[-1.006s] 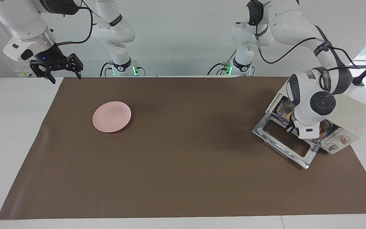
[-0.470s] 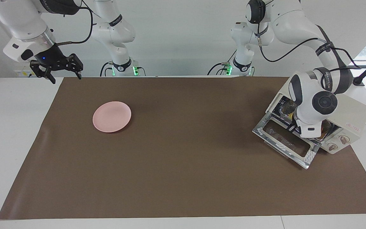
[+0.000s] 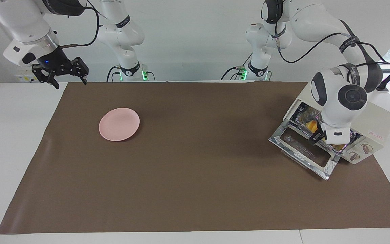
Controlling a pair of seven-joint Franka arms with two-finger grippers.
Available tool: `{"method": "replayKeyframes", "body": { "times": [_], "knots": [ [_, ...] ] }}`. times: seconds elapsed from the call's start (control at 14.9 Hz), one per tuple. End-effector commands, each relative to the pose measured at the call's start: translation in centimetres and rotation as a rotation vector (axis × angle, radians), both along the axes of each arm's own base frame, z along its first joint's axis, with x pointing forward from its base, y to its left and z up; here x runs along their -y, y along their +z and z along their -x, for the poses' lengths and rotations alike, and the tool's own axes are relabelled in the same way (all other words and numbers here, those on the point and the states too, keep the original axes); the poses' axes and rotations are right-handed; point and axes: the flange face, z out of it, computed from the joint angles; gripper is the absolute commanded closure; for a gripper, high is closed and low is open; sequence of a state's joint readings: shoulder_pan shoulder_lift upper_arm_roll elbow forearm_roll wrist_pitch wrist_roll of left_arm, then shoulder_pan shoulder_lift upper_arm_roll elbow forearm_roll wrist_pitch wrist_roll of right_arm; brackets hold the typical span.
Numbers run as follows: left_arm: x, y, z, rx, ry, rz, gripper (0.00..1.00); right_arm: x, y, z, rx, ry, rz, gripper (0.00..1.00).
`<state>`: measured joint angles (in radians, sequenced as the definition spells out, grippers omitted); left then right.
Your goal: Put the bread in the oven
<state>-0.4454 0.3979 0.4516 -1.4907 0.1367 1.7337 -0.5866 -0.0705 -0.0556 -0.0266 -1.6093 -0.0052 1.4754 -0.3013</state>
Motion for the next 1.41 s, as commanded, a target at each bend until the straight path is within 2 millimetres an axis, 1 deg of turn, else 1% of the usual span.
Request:
{"method": "replayKeyframes", "body": {
  "times": [0.0, 0.07, 0.13, 0.2, 0.27, 0.4, 0.54, 0.67, 0.74, 0.81, 0.87, 0.94, 1.07, 1.21, 1.27, 1.34],
  "knots": [
    [3.1, 4.2, -0.9, 0.107, -0.079, -0.001, 0.0, 0.0, 0.0, 0.6, 0.005, 0.012, -0.017, 0.0],
    [4.5, 6.9, -0.4, 0.143, -0.12, 0.015, 0.0, 0.0, 0.0, 0.6, 0.005, 0.012, -0.017, 0.0],
    [5.1, 10.0, 1.0, 0.154, -0.195, 0.049, 0.0, 0.0, 0.0, 0.6, 0.005, 0.012, -0.017, 0.0],
    [5.2, 11.9, 2.6, 0.116, -0.262, 0.098, 0.0, 0.0, 0.0, 0.6, 0.005, 0.012, -0.017, 0.0],
    [5.3, 13.0, 3.6, 0.073, -0.336, 0.156, 0.0, 0.0, 0.0, 0.6, 0.005, 0.012, -0.017, 0.0],
    [3.8, 15.2, 5.8, -0.003, -0.504, 0.237, 0.0, 0.0, 0.0, 0.6, 0.005, 0.012, -0.017, 0.0],
    [2.7, 16.7, 8.1, -0.091, -0.633, 0.28, 0.0, 0.0, 0.0, 0.6, 0.005, 0.012, -0.017, 0.0],
    [2.2, 17.5, 10.0, -0.148, -0.702, 0.317, 0.0, 0.0, 0.0, 0.6, 0.005, 0.012, -0.017, 0.0],
    [1.8, 18.2, 10.7, -0.136, -0.701, 0.328, 0.0, 0.0, 0.0, 0.6, 0.005, 0.012, -0.017, 0.0],
    [1.3, 19.5, 11.9, -0.12, -0.706, 0.343, 0.0, 0.0, 0.0, 0.6, 0.005, 0.012, -0.017, 0.0],
    [1.2, 19.9, 12.6, -0.138, -0.705, 0.352, 0.0, 0.0, 0.0, 0.6, 0.005, 0.012, -0.017, 0.0],
    [2.1, 19.7, 12.9, -0.156, -0.711, 0.356, 0.0, 0.0, 0.0, 0.6, 0.005, 0.012, -0.017, 0.0],
    [3.0, 19.0, 14.6, -0.161, -0.714, 0.353, 0.0, 0.0, 0.0, 0.6, 0.005, 0.012, -0.017, 0.0],
    [3.1, 19.4, 14.3, -0.121, -0.704, 0.34, 0.0, 0.0, 0.0, 0.6, 0.005, 0.012, -0.017, 0.0],
    [3.7, 19.2, 14.3, -0.127, -0.711, 0.34, 0.0, 0.0, 0.0, 0.6, 0.005, 0.012, -0.017, 0.0],
    [3.6, 19.1, 14.0, -0.131, -0.708, 0.34, 0.0, 0.0, 0.0, 0.6, 0.005, 0.012, -0.017, 0.0]
  ]
}}
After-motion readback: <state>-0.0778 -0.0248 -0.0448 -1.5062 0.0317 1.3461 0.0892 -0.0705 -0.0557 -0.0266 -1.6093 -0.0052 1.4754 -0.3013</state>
